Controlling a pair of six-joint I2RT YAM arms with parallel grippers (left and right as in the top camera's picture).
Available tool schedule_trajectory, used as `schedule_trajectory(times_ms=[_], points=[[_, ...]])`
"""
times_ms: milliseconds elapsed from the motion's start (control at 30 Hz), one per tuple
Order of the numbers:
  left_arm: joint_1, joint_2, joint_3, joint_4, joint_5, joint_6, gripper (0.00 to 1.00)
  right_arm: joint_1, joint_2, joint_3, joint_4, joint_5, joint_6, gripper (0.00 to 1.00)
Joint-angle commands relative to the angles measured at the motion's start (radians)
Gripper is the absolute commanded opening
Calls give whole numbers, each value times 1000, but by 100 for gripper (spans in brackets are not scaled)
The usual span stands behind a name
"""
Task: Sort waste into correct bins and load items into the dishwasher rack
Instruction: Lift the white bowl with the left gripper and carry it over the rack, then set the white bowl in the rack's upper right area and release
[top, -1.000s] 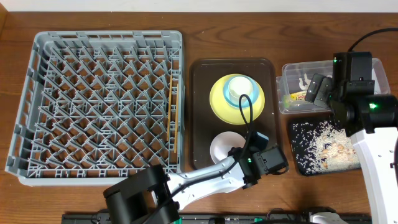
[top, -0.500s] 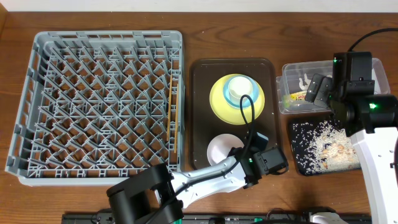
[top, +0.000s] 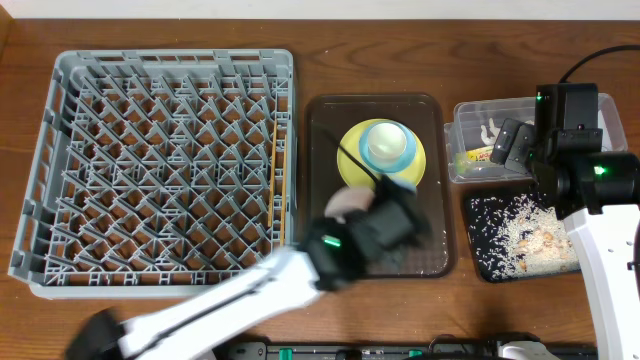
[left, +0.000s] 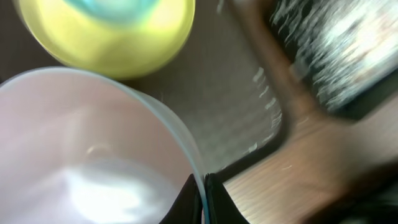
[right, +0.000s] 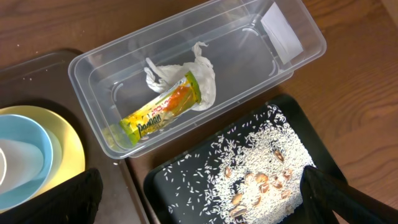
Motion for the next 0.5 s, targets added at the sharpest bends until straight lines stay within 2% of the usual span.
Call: schedule_trajectory(times_ms=[0,167,267,333,467], points=[[193,-134,46,5,256,101,6,-1,-5,2,-2,16,-7,99],[619,-180,51,129,708,119,6,-1,-5,2,-2,16,-7,99],[858,-116,51,329,1048,62,6,-1,-5,2,-2,16,-7,99],[988,-28,51,551,1243,-108,6,-1,-5,2,-2,16,-7,99],[1111,193,52,1125,1436,-549,6,-1,-5,2,-2,16,-7,99]])
